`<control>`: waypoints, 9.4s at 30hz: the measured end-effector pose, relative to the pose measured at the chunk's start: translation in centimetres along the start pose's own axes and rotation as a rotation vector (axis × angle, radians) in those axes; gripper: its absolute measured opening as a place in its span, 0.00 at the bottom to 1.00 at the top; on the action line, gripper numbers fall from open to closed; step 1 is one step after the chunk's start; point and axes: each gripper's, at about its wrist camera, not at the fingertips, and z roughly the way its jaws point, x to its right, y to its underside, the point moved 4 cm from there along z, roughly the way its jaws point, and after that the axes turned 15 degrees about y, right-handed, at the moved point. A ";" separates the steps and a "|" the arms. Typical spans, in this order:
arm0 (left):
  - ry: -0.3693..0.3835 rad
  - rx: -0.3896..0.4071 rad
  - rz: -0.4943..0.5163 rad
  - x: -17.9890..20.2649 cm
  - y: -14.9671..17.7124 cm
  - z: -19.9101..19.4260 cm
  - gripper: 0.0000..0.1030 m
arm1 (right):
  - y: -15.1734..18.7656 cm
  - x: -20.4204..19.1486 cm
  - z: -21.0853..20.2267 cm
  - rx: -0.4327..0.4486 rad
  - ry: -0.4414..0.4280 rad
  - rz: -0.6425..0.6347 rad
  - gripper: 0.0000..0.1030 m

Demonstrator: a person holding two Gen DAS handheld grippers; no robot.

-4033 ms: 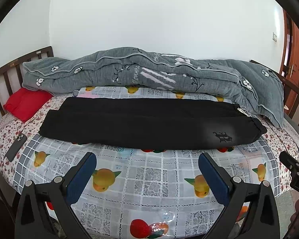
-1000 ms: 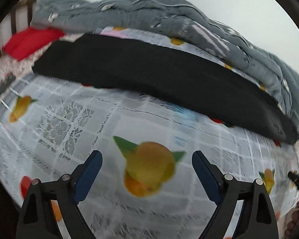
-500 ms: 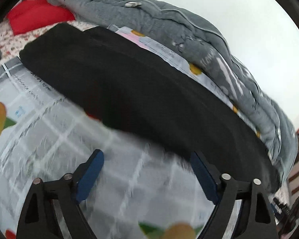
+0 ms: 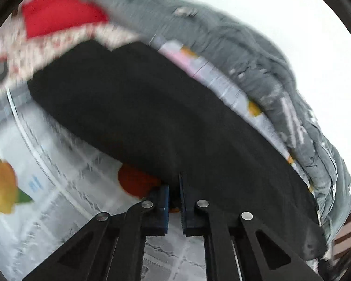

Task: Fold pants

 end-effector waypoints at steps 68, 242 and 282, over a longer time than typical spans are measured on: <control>-0.284 0.248 0.504 9.3 -6.6 13.2 0.77 | -8.1 -10.2 15.8 0.003 -0.071 -0.090 0.47; -0.330 -0.059 0.295 -8.5 -10.7 4.4 0.24 | 6.3 0.4 -4.1 0.054 0.365 -0.255 0.21; -0.298 0.081 0.257 -1.0 1.5 -6.4 0.67 | -4.2 21.0 -0.5 0.037 0.359 0.214 0.49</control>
